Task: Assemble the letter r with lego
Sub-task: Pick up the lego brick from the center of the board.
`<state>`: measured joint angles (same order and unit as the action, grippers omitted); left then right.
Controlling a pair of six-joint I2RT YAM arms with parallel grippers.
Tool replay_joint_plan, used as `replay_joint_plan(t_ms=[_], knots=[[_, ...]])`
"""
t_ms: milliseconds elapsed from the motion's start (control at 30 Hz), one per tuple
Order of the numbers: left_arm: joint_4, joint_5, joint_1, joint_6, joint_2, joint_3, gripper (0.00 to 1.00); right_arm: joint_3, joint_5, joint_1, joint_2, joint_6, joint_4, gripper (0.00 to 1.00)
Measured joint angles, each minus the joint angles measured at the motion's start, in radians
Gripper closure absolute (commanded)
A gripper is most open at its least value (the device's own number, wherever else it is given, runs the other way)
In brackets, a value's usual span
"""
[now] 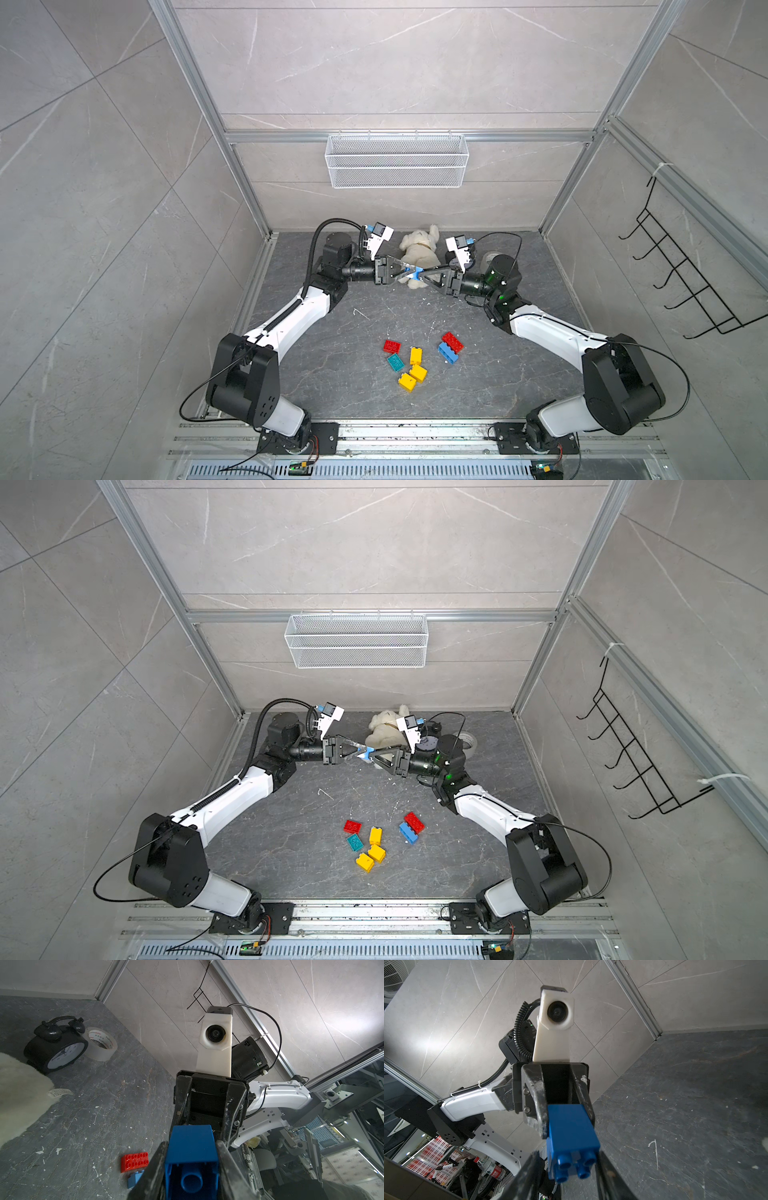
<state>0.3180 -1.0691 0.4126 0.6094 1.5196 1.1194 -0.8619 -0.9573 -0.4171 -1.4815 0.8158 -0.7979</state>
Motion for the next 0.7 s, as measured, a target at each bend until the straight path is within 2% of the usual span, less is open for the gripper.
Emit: replay_joint_plan(t_ms=[300, 467, 567, 700], knots=[[-0.063, 0.016, 0.014, -0.034, 0.014, 0.032, 0.8, -0.006, 0.002, 0.002, -0.009, 0.0, 0.018, 0.55], [-0.097, 0.03, 0.026, -0.066, 0.022, 0.047, 0.75, -0.018, -0.003, -0.001, -0.027, 0.0, 0.029, 0.68], [-0.112, 0.029, 0.025, -0.095, 0.022, 0.047, 0.62, -0.018, -0.011, 0.0, -0.026, -0.006, 0.048, 0.76], [-0.171, 0.07, 0.031, -0.128, 0.022, 0.048, 0.22, -0.019, -0.008, -0.004, -0.002, -0.065, 0.129, 0.78]])
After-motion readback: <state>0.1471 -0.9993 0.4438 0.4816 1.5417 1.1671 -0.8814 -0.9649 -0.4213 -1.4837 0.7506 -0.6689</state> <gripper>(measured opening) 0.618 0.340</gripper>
